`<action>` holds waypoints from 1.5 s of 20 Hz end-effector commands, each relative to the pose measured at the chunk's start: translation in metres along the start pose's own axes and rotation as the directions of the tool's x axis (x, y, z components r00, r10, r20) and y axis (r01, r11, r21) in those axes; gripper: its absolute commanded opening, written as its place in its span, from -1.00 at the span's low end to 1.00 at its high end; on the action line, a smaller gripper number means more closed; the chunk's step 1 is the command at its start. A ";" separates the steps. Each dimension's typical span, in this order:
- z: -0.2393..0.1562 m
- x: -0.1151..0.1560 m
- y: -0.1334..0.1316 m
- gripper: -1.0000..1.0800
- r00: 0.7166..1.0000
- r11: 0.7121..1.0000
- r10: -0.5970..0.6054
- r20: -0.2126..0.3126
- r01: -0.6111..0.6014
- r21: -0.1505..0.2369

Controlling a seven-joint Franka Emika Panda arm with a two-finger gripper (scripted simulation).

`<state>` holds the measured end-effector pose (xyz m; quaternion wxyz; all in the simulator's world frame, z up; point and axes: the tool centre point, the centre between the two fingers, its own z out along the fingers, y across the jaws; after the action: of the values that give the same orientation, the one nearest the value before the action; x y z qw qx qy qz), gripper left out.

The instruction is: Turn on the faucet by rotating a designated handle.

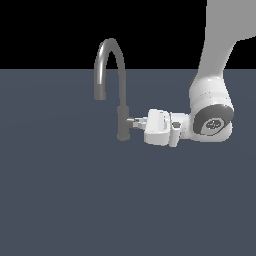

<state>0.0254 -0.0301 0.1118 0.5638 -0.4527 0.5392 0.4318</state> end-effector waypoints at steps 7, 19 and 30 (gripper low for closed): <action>0.000 0.025 0.002 -1.00 1.000 1.000 0.006 0.001 -0.006 0.000; -0.002 0.038 -0.010 -1.00 1.000 1.000 -0.006 0.014 0.006 -0.008; -0.001 0.075 -0.022 -1.00 1.000 1.000 0.029 -0.002 -0.029 -0.002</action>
<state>0.0461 -0.0389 0.0529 0.5578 -0.4525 0.5388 0.4401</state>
